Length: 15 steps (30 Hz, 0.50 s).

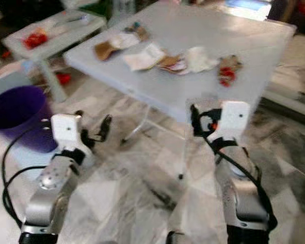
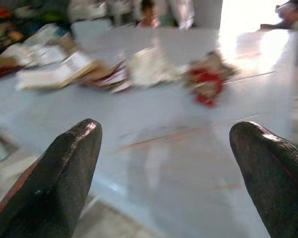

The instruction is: Picking trash to rubbish bin

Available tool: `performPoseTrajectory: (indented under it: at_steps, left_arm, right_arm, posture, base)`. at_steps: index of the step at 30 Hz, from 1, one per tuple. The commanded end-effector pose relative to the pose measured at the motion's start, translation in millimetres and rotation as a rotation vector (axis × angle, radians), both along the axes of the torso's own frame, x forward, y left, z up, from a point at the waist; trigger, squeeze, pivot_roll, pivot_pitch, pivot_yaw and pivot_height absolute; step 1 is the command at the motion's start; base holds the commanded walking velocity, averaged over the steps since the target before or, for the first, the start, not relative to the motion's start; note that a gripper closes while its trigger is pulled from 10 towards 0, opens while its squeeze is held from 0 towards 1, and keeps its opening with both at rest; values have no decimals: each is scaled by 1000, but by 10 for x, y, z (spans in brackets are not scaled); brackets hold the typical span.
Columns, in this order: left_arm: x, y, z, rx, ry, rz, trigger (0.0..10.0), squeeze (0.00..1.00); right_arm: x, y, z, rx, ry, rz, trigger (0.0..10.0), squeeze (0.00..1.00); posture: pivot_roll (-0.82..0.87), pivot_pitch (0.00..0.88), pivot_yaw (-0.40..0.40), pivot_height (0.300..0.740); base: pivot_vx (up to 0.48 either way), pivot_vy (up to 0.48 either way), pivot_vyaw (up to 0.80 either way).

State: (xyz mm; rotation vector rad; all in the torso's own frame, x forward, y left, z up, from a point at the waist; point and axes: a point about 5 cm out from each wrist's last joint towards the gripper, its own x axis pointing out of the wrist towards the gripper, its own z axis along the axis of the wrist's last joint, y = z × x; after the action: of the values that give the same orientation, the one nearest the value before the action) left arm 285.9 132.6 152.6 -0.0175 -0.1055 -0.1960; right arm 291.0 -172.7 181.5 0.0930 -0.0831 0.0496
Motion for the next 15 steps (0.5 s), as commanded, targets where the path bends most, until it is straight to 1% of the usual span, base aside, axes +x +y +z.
performPoseTrajectory:
  at_steps: [1,15]
  left_arm:
    - [-21,97,-48,13,22,31,10000,0]
    - [-9,99,-40,13,21,38,10000,0]
  right_arm:
    - [-9,70,6,10,-4,20,10000,0]
    - [-4,74,8,11,-6,24,10000,0]
  posture:
    - [15,147,32,740]
    - [15,146,32,740]
  base:
    - [0,0,-800]
    - [0,0,-798]
